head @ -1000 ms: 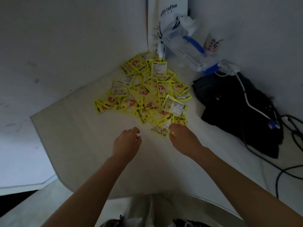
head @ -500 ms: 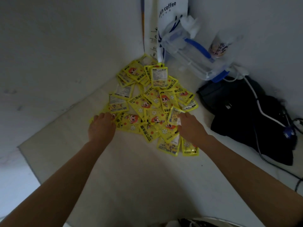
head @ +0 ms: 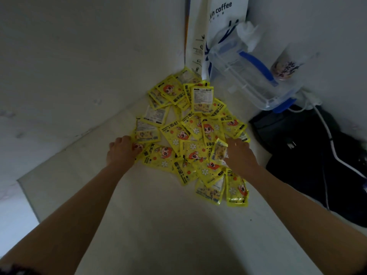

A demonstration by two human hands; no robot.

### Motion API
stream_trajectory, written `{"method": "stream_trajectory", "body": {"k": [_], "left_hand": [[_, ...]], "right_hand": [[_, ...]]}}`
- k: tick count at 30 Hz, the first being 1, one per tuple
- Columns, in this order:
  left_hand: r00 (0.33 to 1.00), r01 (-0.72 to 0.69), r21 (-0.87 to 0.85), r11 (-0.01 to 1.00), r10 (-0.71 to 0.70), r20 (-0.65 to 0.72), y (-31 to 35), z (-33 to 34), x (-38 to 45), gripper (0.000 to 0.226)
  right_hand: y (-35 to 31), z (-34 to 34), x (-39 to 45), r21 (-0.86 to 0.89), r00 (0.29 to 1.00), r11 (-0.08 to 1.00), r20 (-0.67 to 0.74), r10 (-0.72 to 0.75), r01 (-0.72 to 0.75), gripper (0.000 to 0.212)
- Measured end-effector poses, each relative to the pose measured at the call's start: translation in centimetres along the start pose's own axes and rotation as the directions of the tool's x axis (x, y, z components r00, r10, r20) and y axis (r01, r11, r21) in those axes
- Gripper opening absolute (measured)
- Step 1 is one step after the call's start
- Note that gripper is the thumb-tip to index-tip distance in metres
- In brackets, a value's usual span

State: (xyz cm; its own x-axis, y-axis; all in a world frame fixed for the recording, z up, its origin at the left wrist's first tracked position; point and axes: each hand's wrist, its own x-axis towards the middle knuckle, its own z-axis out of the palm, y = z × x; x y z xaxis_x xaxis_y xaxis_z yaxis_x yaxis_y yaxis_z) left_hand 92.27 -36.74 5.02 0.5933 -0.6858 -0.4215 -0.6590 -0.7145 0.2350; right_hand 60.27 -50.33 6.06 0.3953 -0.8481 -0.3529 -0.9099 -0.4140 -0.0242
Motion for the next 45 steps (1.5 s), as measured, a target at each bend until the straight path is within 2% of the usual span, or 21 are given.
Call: {"method": "stream_trajectory", "body": {"k": [4, 6, 10, 14, 17, 19, 22, 24, 27, 31, 34, 36, 40, 45], "left_hand": [[0.998, -0.019, 0.027, 0.999, 0.02, -0.054, -0.3, 0.8, 0.1, 0.042], [0.998, -0.001, -0.011, 1.0, 0.0, -0.061, -0.2, 1.0, -0.1, 0.039], [0.997, -0.029, 0.005, 1.0, 0.029, -0.065, -0.9, 1.7, 0.0, 0.036], [0.998, -0.011, -0.055, 0.998, 0.007, -0.068, -1.2, 1.7, -0.6, 0.04], [0.993, 0.013, -0.176, 0.984, -0.034, -0.114, 0.2, 0.8, -2.3, 0.045], [0.987, 0.007, -0.227, 0.974, -0.043, -0.152, 0.6, 0.7, -2.8, 0.052], [0.982, -0.006, -0.26, 0.966, -0.043, -0.185, 0.3, 0.8, -3.1, 0.058], [0.985, -0.008, -0.239, 0.971, -0.034, -0.17, 0.0, 0.5, -3.1, 0.053], [0.989, 0.018, -0.257, 0.966, -0.055, -0.137, -0.9, -0.3, -3.5, 0.037], [0.997, 0.032, -0.348, 0.937, -0.056, -0.059, -3.0, -1.2, -3.9, 0.027], [1.0, 0.006, -0.268, 0.963, 0.003, 0.031, -4.1, -1.7, -4.2, 0.029], [0.997, -0.015, -0.18, 0.984, 0.028, 0.067, -4.4, -1.7, -4.3, 0.031], [0.995, -0.026, -0.13, 0.991, 0.038, 0.092, -4.4, -1.0, -3.8, 0.049], [0.998, -0.057, -0.054, 0.997, 0.059, 0.038, -2.9, -1.1, -3.1, 0.043]], "right_hand": [[0.4, 0.0, 0.0, -0.002, 1.0, 1.0, 0.0, 0.009, -0.009, 0.051], [0.6, 0.3, -0.2, 0.0, 1.0, 1.0, 0.005, 0.005, -0.005, 0.051], [0.6, 0.6, -0.5, 0.066, 0.999, 0.998, 0.032, 0.018, -0.02, 0.054], [0.6, 0.3, -0.7, 0.079, 0.998, 0.997, 0.06, 0.013, -0.018, 0.054], [0.7, 0.1, -1.0, 0.101, 0.999, 0.995, 0.039, 0.011, -0.015, 0.055], [0.7, -0.1, -1.1, 0.107, 1.0, 0.994, -0.018, 0.001, 0.001, 0.05], [0.8, -0.8, -1.4, 0.169, 0.999, 0.985, -0.026, -0.034, 0.038, 0.032], [0.7, -1.5, -1.7, 0.233, 0.999, 0.971, -0.016, -0.049, 0.051, 0.024], [0.5, -2.5, -2.2, 0.323, 0.998, 0.945, -0.04, -0.047, 0.057, 0.027], [1.1, -2.6, -3.4, 0.512, 0.998, 0.858, -0.018, 0.053, -0.036, 0.03], [1.7, -1.5, -4.8, 0.588, 0.99, 0.797, 0.056, 0.132, -0.139, 0.025], [2.0, -0.7, -5.9, 0.598, 0.98, 0.776, 0.105, 0.17, -0.199, 0.025], [2.4, 1.0, -7.7, 0.602, 0.958, 0.745, 0.186, 0.217, -0.286, 0.024], [2.8, 2.3, -9.1, 0.55, 0.933, 0.756, 0.254, 0.253, -0.355, 0.026]]}}
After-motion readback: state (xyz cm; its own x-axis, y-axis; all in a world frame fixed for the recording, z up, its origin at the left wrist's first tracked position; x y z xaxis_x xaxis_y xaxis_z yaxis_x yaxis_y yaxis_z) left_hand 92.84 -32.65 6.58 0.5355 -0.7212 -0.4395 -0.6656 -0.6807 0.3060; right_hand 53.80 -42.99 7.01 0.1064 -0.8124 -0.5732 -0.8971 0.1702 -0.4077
